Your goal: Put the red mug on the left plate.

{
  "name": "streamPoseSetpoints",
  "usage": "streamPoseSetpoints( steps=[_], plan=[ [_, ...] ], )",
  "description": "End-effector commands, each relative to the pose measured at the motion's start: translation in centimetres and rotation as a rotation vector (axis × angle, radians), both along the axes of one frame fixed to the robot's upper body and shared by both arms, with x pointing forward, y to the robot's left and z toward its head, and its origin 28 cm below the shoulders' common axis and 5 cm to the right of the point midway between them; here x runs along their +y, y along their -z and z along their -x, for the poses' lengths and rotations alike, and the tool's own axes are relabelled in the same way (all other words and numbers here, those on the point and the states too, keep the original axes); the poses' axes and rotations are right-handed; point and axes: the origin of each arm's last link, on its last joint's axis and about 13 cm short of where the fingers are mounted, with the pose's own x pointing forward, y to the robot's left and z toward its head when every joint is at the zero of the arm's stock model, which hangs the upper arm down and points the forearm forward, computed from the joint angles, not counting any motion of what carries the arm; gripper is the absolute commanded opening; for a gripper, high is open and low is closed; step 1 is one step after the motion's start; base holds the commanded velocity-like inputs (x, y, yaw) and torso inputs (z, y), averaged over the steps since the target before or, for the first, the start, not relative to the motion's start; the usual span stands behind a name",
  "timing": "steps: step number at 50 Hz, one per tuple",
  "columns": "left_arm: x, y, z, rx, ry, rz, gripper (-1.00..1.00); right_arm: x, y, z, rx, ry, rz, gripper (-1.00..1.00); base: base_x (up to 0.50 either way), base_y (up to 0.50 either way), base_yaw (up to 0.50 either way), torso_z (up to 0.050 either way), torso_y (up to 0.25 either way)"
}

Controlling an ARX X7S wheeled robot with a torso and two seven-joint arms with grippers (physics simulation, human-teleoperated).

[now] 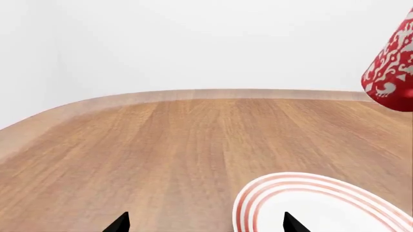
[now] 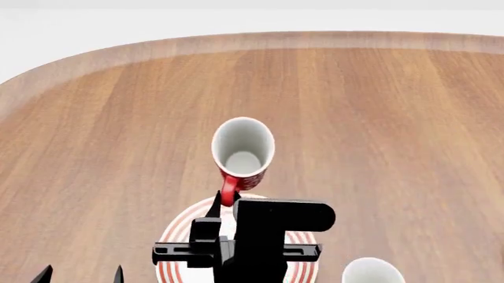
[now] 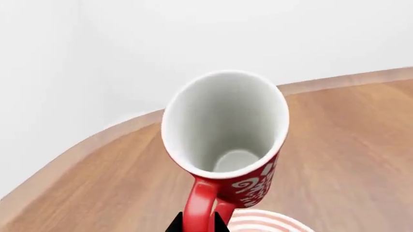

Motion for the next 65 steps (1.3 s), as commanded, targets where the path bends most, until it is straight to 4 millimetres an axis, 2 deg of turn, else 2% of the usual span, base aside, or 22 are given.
streamPoseSetpoints(
  steps=[1,13,30,42,65],
  plan=[
    [0.0,0.0,0.0,0.001,0.001,0.001,1.00,0.2,1.9,-1.1,0.018,-0.024,0.044,-1.00,0.00,0.00,0.00,0.000,0.000],
    [0.0,0.0,-0.1,0.001,0.002,0.003,1.00,-0.3,3.7,-1.6,0.052,-0.021,0.079,-1.00,0.00,0.00,0.00,0.000,0.001],
    [0.0,0.0,-0.1,0.001,0.001,0.000,1.00,-0.3,4.8,-1.4,0.074,-0.038,0.066,-1.00,0.00,0.00,0.00,0.000,0.000],
    [0.0,0.0,0.0,0.000,0.001,-0.001,1.00,-0.5,5.2,-1.4,0.174,-0.005,0.022,-1.00,0.00,0.00,0.00,0.000,0.001],
    [0.0,0.0,-0.1,0.000,0.000,-0.001,1.00,-0.5,5.1,-1.4,0.198,0.005,-0.002,-1.00,0.00,0.00,0.00,0.000,0.000]
  ],
)
